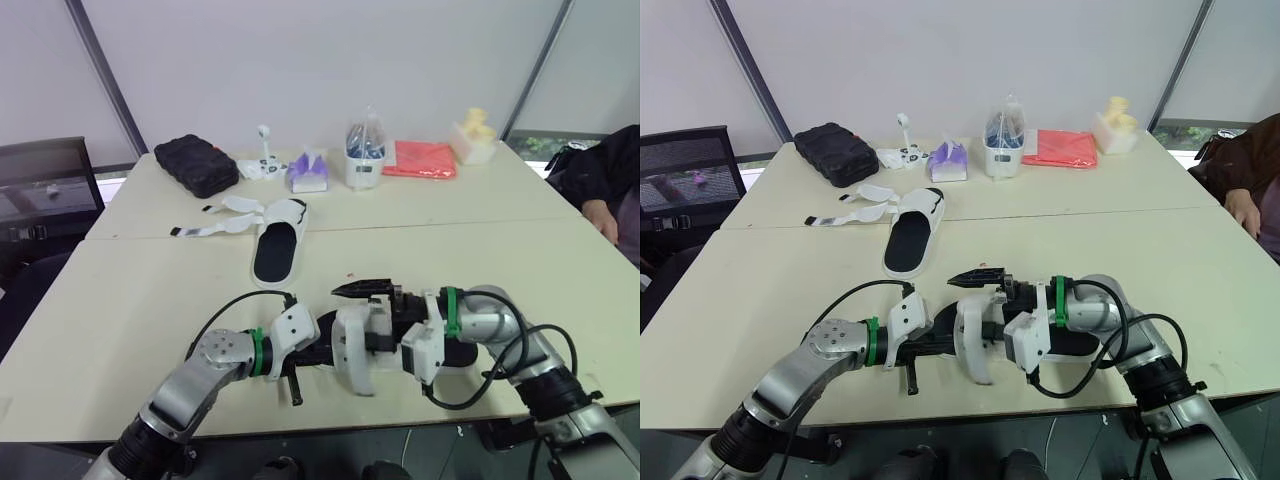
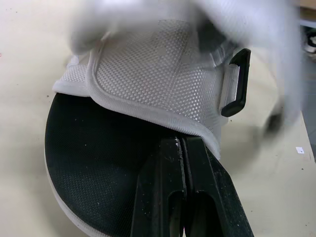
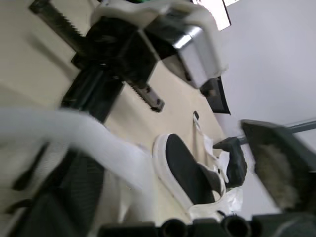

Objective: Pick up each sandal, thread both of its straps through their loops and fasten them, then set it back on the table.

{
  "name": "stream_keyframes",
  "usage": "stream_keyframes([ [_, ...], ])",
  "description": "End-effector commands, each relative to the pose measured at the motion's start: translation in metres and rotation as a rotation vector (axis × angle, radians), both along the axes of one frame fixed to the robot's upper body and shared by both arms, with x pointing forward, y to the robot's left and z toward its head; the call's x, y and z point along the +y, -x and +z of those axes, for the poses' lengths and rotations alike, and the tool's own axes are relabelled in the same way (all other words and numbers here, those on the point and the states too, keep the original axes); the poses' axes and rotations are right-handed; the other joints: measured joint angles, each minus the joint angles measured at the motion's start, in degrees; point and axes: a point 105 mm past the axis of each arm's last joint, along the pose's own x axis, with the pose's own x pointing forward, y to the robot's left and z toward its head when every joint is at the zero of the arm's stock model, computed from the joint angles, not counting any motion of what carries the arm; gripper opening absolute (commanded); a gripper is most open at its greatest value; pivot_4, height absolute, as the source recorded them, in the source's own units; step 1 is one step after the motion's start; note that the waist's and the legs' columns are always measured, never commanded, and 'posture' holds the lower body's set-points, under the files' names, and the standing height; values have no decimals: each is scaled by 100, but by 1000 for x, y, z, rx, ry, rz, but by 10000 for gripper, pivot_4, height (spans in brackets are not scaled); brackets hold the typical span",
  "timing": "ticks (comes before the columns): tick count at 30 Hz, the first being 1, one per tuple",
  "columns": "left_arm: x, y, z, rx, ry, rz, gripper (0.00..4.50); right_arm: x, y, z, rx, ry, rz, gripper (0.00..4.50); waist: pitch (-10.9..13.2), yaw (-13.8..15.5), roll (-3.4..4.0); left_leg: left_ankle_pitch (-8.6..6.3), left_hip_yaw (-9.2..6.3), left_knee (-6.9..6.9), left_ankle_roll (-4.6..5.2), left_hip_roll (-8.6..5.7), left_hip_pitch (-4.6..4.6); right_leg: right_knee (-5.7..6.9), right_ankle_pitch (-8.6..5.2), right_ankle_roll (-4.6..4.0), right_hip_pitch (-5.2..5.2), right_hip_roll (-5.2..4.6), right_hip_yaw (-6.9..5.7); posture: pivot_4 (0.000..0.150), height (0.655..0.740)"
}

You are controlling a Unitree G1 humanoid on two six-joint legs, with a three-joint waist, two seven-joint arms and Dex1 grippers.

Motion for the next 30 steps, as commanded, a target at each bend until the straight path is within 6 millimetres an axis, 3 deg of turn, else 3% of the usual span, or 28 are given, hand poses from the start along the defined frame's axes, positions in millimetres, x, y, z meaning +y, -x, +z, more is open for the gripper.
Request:
stream_keyframes([
  [1, -2, 6, -9, 38, -16, -23, 0, -9, 2, 4, -69, 2, -55, 44420, 0, 7, -1, 0, -1, 0, 0, 0, 0, -1, 0, 0, 1, 1, 0, 1500, 7400],
  [6, -5, 7, -9, 44, -13, -40, 0, -42, 7, -9, -87, 29, -216, 44420, -5, 85, -7, 0, -5, 2, 0, -2, 4, -3, -1, -1, 12, -1, -1, 1500, 7400],
  [12, -8, 5, -10, 45, -12, -63, 0, -81, -1, -6, -102, 8, -418, 44420, -10, 159, -13, 0, 1, 12, 1, -3, 20, -9, -15, -25, 38, -7, 2, 1500, 7400],
  [15, -9, 2, -9, 41, -9, -77, 0, -110, -7, 5, -17, -119, -593, 44420, -9, 159, -16, 0, 1, 12, 2, -2, 46, -15, -19, -28, 69, -10, 5, 1500, 7400],
  [18, -11, 1, -10, 42, -11, -93, 0, -124, -10, 21, 146, -324, -722, 44420, -8, 145, -14, -1, 0, 10, 2, 0, 65, -17, -22, -31, 88, -11, 12, 1500, 7400],
  [22, -13, -1, -10, 37, -9, -111, 0, -128, -15, 37, 309, -527, -792, 44420, -9, 137, -12, -1, 1, -1, 3, 4, 66, -14, -26, -31, 78, -10, 15, 1500, 7400],
  [26, -15, -3, -10, 32, -8, -123, 0, -114, -7, 41, 624, -688, -763, 44420, -8, 160, -10, -2, -5, 0, 4, 5, 54, -16, -29, -29, 72, -11, 10, 1500, 7400],
  [30, -15, -4, -10, 30, -9, -129, 0, -95, 15, 37, 1194, -779, -664, 44420, -9, 163, -10, -3, -8, 8, 7, 3, 25, -25, -28, -29, 56, -14, 8, 1500, 7400],
])
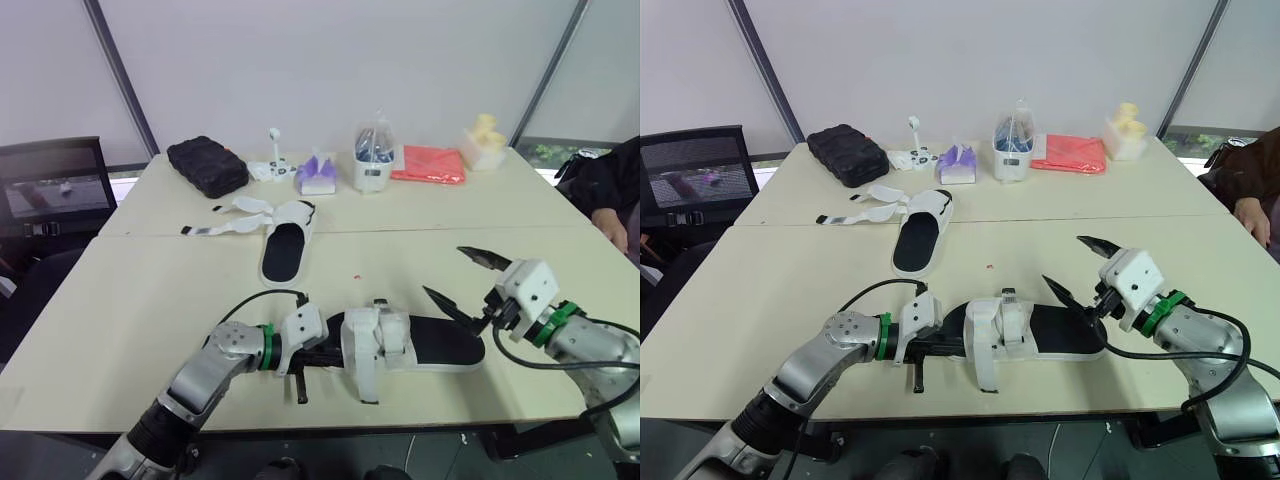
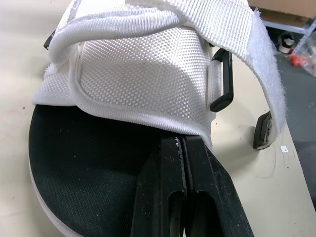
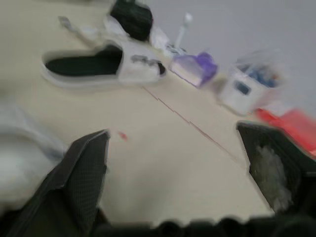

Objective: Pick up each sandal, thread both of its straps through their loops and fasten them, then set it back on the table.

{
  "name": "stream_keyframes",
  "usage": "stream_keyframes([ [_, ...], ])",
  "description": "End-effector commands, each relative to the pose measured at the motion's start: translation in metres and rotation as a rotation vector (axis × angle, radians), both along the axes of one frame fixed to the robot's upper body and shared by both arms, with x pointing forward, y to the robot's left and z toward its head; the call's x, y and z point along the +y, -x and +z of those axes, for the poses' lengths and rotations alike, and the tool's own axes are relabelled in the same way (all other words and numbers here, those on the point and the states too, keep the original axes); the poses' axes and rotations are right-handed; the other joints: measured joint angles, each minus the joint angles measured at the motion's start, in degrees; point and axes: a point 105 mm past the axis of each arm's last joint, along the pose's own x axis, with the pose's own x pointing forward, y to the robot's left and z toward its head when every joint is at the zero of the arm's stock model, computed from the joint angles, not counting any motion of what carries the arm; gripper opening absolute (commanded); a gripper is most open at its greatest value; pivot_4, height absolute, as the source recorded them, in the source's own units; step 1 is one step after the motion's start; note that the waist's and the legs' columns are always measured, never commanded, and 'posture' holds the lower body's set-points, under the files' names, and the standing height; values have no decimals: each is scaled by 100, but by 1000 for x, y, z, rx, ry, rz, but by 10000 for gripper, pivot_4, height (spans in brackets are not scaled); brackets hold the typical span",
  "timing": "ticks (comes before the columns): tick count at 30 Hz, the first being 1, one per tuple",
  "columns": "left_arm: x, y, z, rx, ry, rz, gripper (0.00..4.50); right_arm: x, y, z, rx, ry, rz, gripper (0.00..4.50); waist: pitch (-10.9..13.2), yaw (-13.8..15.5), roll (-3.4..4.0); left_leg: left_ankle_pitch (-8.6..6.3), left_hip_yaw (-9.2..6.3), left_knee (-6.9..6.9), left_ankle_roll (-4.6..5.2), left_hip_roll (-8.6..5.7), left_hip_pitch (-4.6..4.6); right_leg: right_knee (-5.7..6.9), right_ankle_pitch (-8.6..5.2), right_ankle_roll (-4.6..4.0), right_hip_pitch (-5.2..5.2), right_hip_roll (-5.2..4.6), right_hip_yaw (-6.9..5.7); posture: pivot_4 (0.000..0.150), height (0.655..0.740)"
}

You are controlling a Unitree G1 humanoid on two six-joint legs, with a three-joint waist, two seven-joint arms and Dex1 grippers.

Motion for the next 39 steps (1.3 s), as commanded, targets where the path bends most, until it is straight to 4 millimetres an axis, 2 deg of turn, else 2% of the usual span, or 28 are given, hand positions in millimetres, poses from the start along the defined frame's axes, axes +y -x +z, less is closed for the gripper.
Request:
stream_keyframes([
  [1, -2, 1, -6, 9, -21, -10, 0, 19, 29, 5, 323, -237, 176, 44420, 0, 5, 0, 0, -1, 3, 1, 0, -10, -1, 0, 0, -9, 0, -1, 1500, 7400],
  [3, -2, 2, -6, 8, -21, -10, 0, 26, 51, -1, 512, -282, 278, 44420, 0, 16, 0, 0, -1, 4, 2, 0, -26, -3, 1, 0, -23, -3, -4, 1500, 7400],
  [6, -2, 2, -7, 8, -22, -11, 0, 29, 68, -6, 664, -304, 331, 44420, -1, -5, 0, -2, 0, 3, 6, 2, -33, -16, 1, 0, -25, -6, -12, 1500, 7400],
  [8, -1, 3, -7, 11, -21, -6, 0, 36, 84, -18, 802, -342, 395, 44420, 0, 0, -1, -3, 3, 3, 8, 3, -34, -23, 2, 0, -24, -7, -12, 1500, 7400],
  [11, 0, 4, -8, 12, -22, 1, 0, 44, 96, -28, 881, -343, 439, 44420, -1, -7, -1, -6, 3, 2, 13, 4, -38, -37, 3, 1, -21, -7, -15, 1500, 7400],
  [16, 0, 4, -8, 11, -23, 5, 0, 53, 98, -35, 902, -333, 466, 44420, -1, -4, -2, -8, 7, 3, 14, 4, -40, -45, 4, 2, -21, -8, -15, 1500, 7400],
  [21, 2, 3, -7, 6, -22, 24, 0, 69, 84, -54, 888, -315, 470, 44420, -3, -2, -3, -9, 7, 1, 14, 6, -40, -45, 5, 1, -23, -7, -18, 1500, 7400],
  [26, 2, 3, -6, 3, -24, 26, 0, 69, 75, -66, 893, -292, 455, 44420, -2, -3, -6, -9, 7, 1, 14, 5, -42, -48, 5, 1, -24, -6, -19, 1500, 7400],
  [36, 4, 3, -5, 8, -32, 30, 0, 82, 68, -71, 884, -283, 505, 44420, -2, -9, -5, -9, 6, -1, 14, 6, -42, -45, 6, 2, -29, -3, -20, 1500, 7400],
  [39, 2, 4, -5, 9, -33, 25, 0, 92, 66, -75, 880, -292, 522, 36753, -3, -15, -4, -9, 6, -1, 14, 7, -42, -45, 6, 2, -29, -2, -20, 1500, 7400],
])
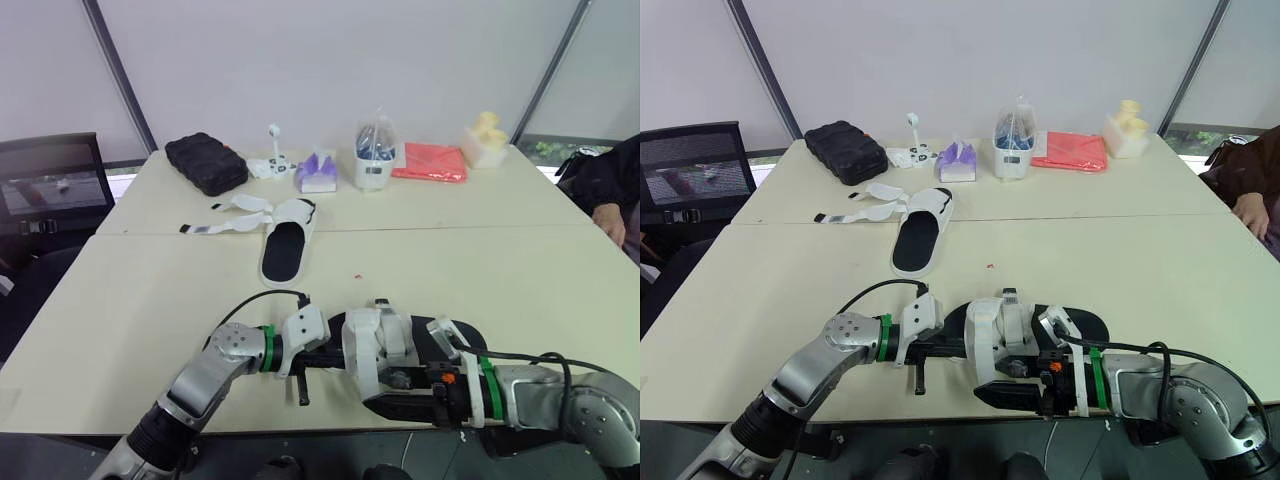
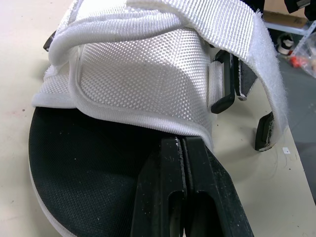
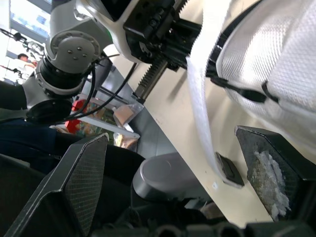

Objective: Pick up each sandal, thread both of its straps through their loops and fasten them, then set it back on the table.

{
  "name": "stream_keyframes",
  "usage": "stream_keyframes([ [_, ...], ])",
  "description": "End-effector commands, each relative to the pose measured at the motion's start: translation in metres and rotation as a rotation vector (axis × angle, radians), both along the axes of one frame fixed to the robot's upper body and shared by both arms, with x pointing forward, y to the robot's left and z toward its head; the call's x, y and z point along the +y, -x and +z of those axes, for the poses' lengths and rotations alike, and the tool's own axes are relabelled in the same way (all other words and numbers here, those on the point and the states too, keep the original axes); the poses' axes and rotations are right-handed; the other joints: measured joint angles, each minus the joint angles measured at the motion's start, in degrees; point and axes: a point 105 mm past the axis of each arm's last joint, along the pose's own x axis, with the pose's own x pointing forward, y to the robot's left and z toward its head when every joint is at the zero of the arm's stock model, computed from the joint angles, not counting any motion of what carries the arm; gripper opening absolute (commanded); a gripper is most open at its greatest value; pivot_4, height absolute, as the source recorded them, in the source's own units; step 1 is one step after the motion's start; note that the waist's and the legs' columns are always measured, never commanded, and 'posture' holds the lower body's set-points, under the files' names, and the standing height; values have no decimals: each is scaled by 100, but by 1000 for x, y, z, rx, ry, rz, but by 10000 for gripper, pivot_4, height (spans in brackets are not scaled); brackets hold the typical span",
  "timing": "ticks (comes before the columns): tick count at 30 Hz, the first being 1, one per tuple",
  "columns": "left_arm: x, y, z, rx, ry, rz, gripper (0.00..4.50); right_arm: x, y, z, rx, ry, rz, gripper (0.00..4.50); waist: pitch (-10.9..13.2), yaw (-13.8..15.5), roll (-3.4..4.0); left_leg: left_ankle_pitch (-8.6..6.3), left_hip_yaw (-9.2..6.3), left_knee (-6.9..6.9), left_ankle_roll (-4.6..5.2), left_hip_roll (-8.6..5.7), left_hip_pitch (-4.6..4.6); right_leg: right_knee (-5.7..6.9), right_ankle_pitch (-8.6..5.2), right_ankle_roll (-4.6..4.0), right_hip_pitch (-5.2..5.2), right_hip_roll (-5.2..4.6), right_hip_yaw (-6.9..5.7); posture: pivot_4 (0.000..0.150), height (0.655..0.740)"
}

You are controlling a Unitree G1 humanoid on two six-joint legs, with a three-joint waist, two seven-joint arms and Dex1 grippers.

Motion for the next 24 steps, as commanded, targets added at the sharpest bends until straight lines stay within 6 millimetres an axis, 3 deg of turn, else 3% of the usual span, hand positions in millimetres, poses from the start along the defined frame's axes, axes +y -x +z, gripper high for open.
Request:
stream_keyframes([
  [1, 2, 1, -5, 14, -26, 11, 0, 10, -1, 0, -16, -29, 23, 32113, 0, 0, 1, 0, 0, 0, 0, 0, 0, 0, 0, 0, 0, 0, 0, 1500, 7400],
  [7, 3, 0, -5, 15, -28, 17, 0, 16, 0, -6, -9, -26, 32, 1232, 0, 2, 0, 0, 0, -1, 0, -1, 0, 0, 1, 1, -3, 0, 1, 1500, 7400],
  [10, 4, 0, -5, 15, -27, 21, 0, 14, -2, 2, -22, -40, 34, 529, 0, 1, 0, 0, 0, -1, 0, -1, 0, 2, 1, 0, -3, 1, 0, 1500, 7400],
  [13, 4, -1, -5, 15, -27, 25, 0, 11, -7, 23, -63, -82, 58, 529, 0, 1, 1, 0, 0, -1, 0, -1, 0, 2, 1, 0, -3, 1, 0, 1500, 7400],
  [18, 4, -3, -5, 8, -27, 32, 0, 8, -35, 60, -151, -137, 30, 529, 0, -1, 0, 0, 0, 1, 0, -1, 0, 2, 3, -1, -1, 2, 0, 1500, 7400],
  [24, 4, -6, -4, -1, -25, 45, 0, 9, -59, 62, -153, -127, 7, 529, 1, 0, -1, 0, -2, -3, 0, -1, -1, 0, 3, 0, -3, 1, -2, 1500, 7400],
])
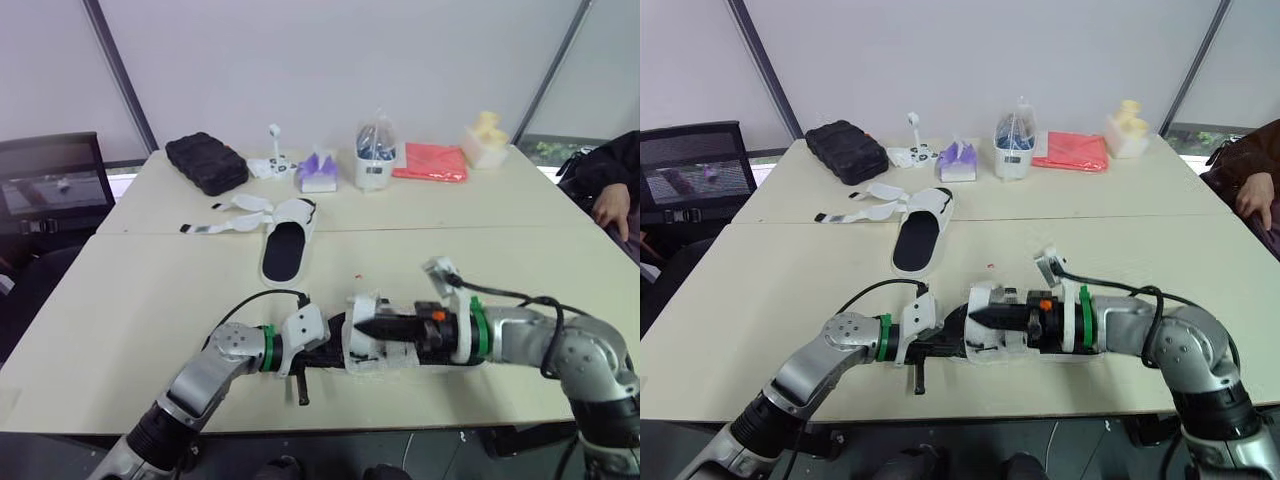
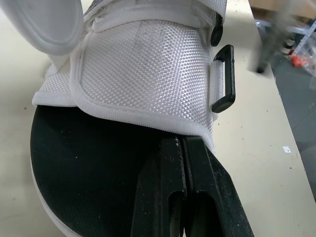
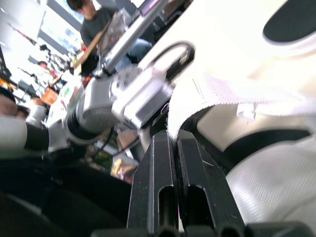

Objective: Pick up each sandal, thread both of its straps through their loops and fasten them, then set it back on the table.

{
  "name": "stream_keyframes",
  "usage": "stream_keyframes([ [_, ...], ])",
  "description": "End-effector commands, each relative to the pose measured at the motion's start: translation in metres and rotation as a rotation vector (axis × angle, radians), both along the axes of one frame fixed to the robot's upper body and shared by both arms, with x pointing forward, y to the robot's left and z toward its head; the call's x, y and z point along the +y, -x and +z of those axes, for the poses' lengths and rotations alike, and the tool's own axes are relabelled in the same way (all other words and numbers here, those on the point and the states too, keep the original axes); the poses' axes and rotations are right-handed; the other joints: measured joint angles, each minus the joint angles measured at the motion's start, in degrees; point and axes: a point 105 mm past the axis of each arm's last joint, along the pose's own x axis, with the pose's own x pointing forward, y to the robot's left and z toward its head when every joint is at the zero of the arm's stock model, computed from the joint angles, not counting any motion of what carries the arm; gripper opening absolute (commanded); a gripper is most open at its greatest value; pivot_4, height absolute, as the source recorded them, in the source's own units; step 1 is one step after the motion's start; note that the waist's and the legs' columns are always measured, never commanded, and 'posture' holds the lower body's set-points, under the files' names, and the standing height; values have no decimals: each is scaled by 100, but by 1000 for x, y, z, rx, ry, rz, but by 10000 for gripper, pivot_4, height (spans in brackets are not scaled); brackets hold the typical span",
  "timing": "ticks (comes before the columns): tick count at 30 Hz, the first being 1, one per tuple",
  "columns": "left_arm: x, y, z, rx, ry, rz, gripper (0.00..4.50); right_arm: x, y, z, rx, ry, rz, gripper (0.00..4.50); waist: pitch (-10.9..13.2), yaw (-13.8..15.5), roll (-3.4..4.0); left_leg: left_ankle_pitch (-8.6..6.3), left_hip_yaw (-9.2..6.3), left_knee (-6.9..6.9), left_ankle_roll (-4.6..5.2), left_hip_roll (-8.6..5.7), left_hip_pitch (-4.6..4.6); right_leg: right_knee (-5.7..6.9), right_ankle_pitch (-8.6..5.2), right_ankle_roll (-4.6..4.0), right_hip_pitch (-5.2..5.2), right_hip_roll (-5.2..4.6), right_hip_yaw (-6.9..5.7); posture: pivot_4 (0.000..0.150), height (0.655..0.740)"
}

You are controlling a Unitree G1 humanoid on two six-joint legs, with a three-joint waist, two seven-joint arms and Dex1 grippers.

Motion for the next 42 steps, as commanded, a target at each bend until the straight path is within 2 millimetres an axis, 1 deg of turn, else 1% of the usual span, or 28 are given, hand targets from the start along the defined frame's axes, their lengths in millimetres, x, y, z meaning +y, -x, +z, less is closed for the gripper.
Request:
stream_keyframes([
  [1, 6, -6, -4, -4, -27, 49, 0, 1, -12, 0, -3, -2, 0, 529, 0, -11, 1, 0, 1, 1, 0, 0, 0, 1, 0, -1, 0, 0, 1, 1500, 7400],
  [3, 7, -7, -4, -7, -27, 59, 0, -1, -15, -2, 7, 0, 1, 529, 0, -5, 1, 1, 2, 5, 0, 0, 0, 2, 4, -4, 0, 1, 2, 1500, 7400],
  [8, 9, -5, -5, -2, -24, 75, 0, -5, -17, -9, 28, 26, 14, 529, 0, -11, 1, 1, 2, 3, 0, 0, 0, 1, 5, -1, -2, 2, 2, 1500, 7400],
  [11, 9, -4, -5, -4, -22, 82, 0, -11, -18, -17, 49, 53, 12, 529, -1, -13, 1, 1, 2, 3, 0, 0, 0, 3, 12, 11, -3, 3, 2, 1500, 7400],
  [18, 9, -4, -5, -2, -26, 84, 0, -16, -19, -22, 104, 68, 5, 529, -1, -12, 1, 0, 2, 3, 0, 1, 0, 4, 12, 11, -4, 3, 2, 1500, 7400],
  [23, 8, -3, -6, -2, -28, 80, 0, -21, -24, -44, 73, 200, -32, 529, -1, -13, 2, 0, 2, 3, -1, 1, 0, 3, 12, 11, -4, 3, 2, 1500, 7400],
  [25, 9, -3, -6, -2, -29, 79, 0, -24, -28, -49, 44, 239, -47, 529, -2, -14, 2, 0, 2, 3, -1, 1, 1, 3, 12, 12, -2, 3, 1, 1500, 7400],
  [28, 9, -3, -5, -3, -30, 77, 0, -24, -31, -48, 10, 246, -48, 529, -3, -14, 1, 0, 2, 5, -1, 1, 3, 3, 12, 11, 1, 3, 1, 1500, 7400],
  [33, 9, -3, -5, -5, -32, 76, 0, -17, -22, -33, -107, 201, 56, 529, -3, -10, 1, 0, 2, 4, -1, 1, 4, 4, 13, 13, 0, 4, 0, 1500, 7400],
  [37, 9, -3, -5, -5, -32, 75, 0, -14, -17, -26, -197, 226, 119, 529, -2, -12, 1, 0, 3, 3, -1, 0, 3, 3, 14, 15, -2, 3, 0, 1500, 7400],
  [40, 9, -3, -5, -6, -31, 76, 0, -14, -18, -27, -247, 274, 148, 529, -2, -13, 1, 0, 3, 2, -2, 1, 3, 3, 14, 15, -2, 4, 0, 1500, 7400],
  [42, 8, -4, -5, -8, -29, 76, 0, -20, -21, -35, -301, 366, 171, 529, -2, -13, 1, 0, 3, 2, -2, 1, 3, 3, 14, 15, -2, 4, 0, 1500, 7400],
])
